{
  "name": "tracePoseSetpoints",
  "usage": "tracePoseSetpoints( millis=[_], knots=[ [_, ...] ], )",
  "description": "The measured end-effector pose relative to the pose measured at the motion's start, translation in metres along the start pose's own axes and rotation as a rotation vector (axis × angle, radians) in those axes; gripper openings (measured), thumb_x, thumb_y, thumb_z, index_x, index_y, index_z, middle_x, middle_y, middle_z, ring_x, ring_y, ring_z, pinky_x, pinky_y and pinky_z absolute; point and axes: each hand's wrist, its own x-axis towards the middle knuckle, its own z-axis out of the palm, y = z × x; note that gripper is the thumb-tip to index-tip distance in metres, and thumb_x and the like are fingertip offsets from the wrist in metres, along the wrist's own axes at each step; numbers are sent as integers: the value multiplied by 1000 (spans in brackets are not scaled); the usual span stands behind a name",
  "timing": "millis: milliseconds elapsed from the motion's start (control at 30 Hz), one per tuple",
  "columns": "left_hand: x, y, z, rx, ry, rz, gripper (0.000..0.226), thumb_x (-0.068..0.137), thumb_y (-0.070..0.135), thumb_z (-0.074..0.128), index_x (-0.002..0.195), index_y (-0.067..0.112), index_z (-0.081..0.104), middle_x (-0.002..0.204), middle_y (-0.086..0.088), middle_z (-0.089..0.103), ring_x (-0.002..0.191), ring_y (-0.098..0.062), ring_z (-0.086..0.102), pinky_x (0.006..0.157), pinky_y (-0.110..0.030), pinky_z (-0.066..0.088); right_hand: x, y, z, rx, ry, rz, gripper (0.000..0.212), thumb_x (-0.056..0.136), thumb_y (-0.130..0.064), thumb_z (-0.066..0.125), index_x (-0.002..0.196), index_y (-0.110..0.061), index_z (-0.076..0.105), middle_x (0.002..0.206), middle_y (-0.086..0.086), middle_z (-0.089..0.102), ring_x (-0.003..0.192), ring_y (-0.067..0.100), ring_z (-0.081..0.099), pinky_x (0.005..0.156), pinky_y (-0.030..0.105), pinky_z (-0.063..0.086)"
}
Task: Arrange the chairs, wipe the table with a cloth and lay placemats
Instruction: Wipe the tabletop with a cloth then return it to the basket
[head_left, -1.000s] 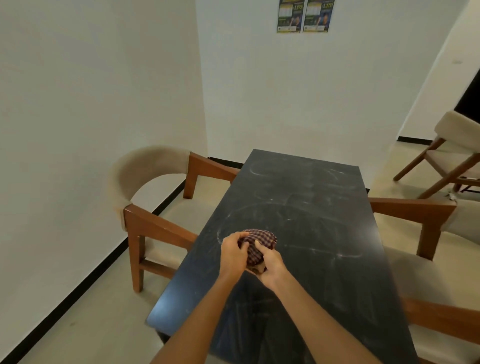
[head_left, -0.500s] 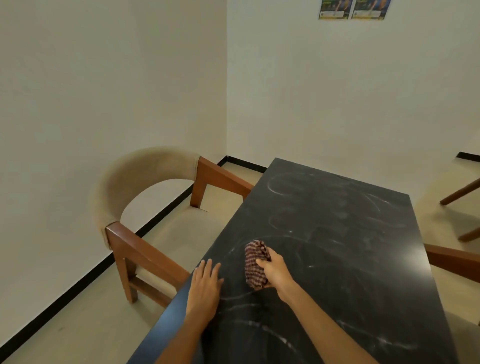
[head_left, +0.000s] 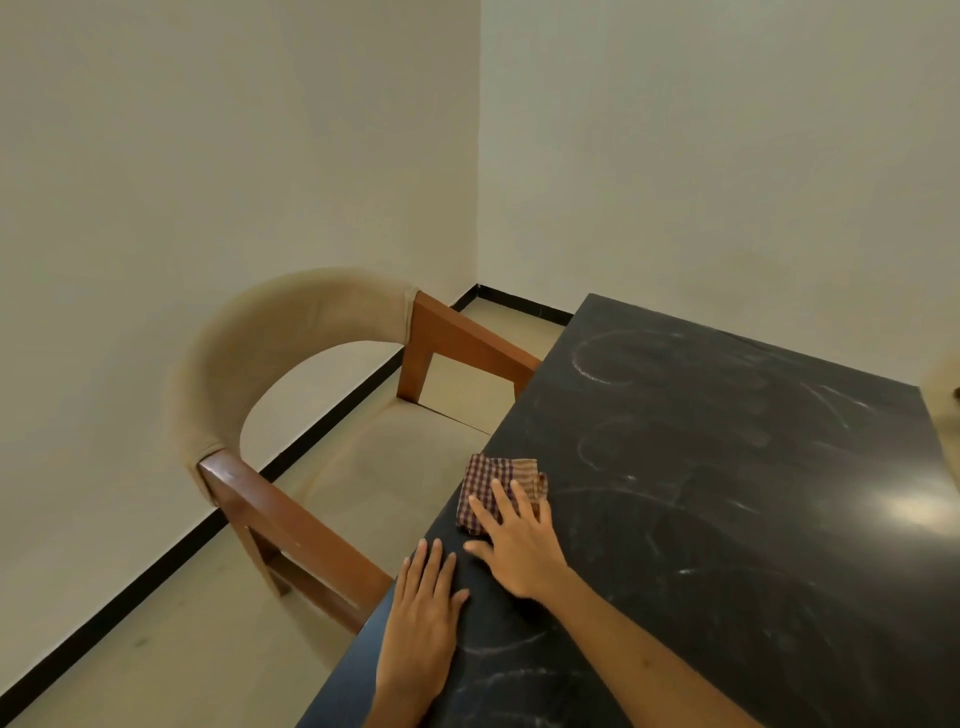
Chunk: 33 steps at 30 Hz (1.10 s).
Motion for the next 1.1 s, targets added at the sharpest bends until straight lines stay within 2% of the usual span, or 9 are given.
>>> tracePoseSetpoints(
  millis=[100, 167, 267, 333, 400, 567, 800, 967, 1100],
  knots=[
    [3, 0, 4, -8, -34, 16, 69, 100, 49, 8, 120, 16, 65, 131, -6, 58, 139, -18, 20, 113, -33, 6, 14, 16, 2, -112, 108, -115, 73, 89, -61, 3, 153, -29, 17, 162, 5, 6, 147, 30, -9, 114, 58, -9],
    [5, 1, 4, -32, -11, 9, 71, 100, 50, 7, 116, 16, 68, 127, -5, 62, 130, -19, 37, 113, -33, 8, 25, 30, -1, -122, 85, -192, 73, 91, -66, 4, 153, -29, 14, 162, 2, 5, 148, 28, -9, 117, 58, -5],
    [14, 1, 2, -26, 123, 18, 74, 101, 46, 7, 96, 16, 74, 105, -6, 71, 105, -26, 63, 106, -40, 28, 31, 41, -6, -80, 0, -265, 76, 88, -67, 4, 154, -31, 7, 162, -1, 0, 148, 25, -7, 119, 51, -2],
    [26, 2, -3, -51, 201, 31, 68, 100, 48, 8, 81, 17, 66, 86, -4, 64, 83, -26, 62, 88, -42, 46, 35, 48, -9, -95, -17, -313, 70, 93, -66, 11, 154, -33, 6, 162, -1, 0, 148, 26, -5, 117, 49, -2],
    [36, 2, -5, -101, 214, 30, 61, 99, 51, 9, 81, 20, 58, 85, 0, 55, 79, -20, 53, 77, -35, 50, 40, 57, -10, -136, 25, -375, 63, 98, -61, 18, 153, -34, 8, 162, 0, 3, 148, 27, -3, 117, 50, -2],
    [40, -3, 6, -158, 255, 35, 55, 101, 41, 10, 107, 20, 61, 109, 0, 57, 97, -16, 57, 84, -31, 52, 51, 64, -2, -177, 66, -510, 61, 100, -58, 19, 154, -32, 7, 162, -4, -3, 147, 20, -17, 115, 47, -18],
    [40, -3, 8, -113, 270, 18, 37, 92, 22, 32, 106, 13, 65, 109, -4, 61, 99, -21, 59, 85, -34, 54, 54, 68, 3, -17, 49, -563, 59, 100, -52, 26, 153, -25, 19, 162, -5, 3, 147, 15, -16, 119, 43, -11],
    [41, -9, 18, -50, 273, 68, 28, 83, 9, 66, 112, 10, 66, 116, -7, 61, 108, -22, 58, 92, -38, 52, 60, 69, 7, -55, 57, -580, 54, 102, -51, 20, 152, -30, 18, 161, -8, 7, 147, 16, -15, 118, 41, -14],
    [40, -6, 15, -49, 322, 69, 35, 94, 21, 36, 109, 12, 66, 109, -2, 63, 97, -20, 58, 84, -35, 52, 85, 83, -3, -75, 135, -347, 62, 97, -56, 5, 152, -30, 18, 160, -8, 8, 148, 21, -10, 119, 48, -7]
  ],
)
